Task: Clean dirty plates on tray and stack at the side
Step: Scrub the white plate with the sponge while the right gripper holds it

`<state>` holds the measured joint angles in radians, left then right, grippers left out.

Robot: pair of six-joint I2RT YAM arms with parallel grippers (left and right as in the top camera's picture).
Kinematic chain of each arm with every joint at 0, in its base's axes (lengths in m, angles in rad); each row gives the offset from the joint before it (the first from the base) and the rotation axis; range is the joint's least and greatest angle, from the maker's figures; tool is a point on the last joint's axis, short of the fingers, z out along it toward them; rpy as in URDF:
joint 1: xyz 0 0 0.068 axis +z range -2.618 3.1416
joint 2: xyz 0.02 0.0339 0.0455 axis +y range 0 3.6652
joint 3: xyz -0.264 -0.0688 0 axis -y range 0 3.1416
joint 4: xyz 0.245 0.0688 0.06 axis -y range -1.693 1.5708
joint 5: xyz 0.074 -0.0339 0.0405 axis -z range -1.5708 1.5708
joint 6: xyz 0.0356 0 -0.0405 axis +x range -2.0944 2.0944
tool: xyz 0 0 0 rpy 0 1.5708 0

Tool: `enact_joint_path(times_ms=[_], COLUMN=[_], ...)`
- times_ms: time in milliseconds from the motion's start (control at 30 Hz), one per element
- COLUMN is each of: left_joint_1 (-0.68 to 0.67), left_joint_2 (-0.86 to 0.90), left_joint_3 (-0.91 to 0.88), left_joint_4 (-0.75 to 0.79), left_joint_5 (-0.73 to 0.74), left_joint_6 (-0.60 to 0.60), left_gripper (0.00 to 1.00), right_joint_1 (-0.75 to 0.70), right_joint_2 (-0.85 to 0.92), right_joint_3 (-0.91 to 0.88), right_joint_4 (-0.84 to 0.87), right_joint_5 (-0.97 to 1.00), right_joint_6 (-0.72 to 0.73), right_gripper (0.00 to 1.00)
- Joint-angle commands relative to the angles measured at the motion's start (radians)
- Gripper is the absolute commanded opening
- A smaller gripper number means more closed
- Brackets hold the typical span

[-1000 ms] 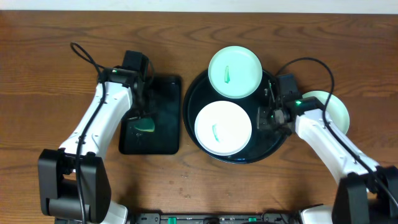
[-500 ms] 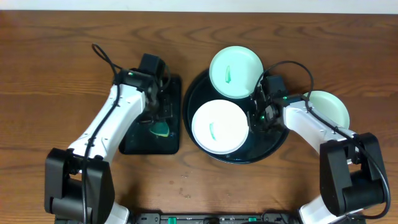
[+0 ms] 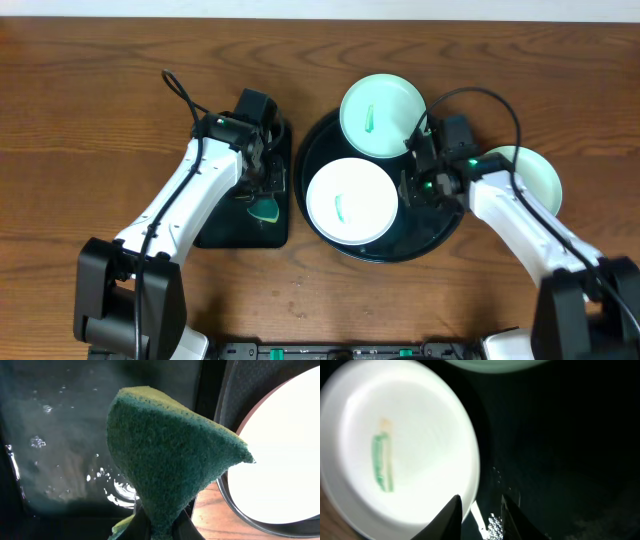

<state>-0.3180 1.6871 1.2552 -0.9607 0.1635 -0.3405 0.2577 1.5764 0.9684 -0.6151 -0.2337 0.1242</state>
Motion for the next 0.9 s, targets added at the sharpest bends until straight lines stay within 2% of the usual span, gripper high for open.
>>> enact_joint_path(times_ms=[0,333,500,600,867], left_joint_1=[0.002,0.000,-0.047,-0.113,-0.282], left_joint_2=[-0.002,-0.035,-0.037,-0.034,0.069], left_joint_3=[0.027,0.036,0.035,0.022,0.011], left_joint_4=[0.000,0.000,0.016,0.105,0.308], left_joint_5=[0.008,0.009,0.022,0.100,0.154], left_joint_6=[-0.012,-0.031,-0.088,-0.102,-0.291], left_gripper=[0.07,0.07,0.07,0.08,0.07], right_joint_1=[0.006,0.077,0.089,0.089,0.088], right_joint_2=[-0.002,0.174,0.244,0.247,0.247], right_joint_3=[0.010,0.007,0.007,0.007,0.007], right_joint_4=[-0.001,0.081,0.096,0.097,0.075], right_joint_5=[-0.011,-0.010,-0.003,-0.003,-0.003], right_joint_6=[-0.016,-0.001,0.057,0.071,0.115], right_gripper=[0.25,0.25,0.06,0.02,0.01])
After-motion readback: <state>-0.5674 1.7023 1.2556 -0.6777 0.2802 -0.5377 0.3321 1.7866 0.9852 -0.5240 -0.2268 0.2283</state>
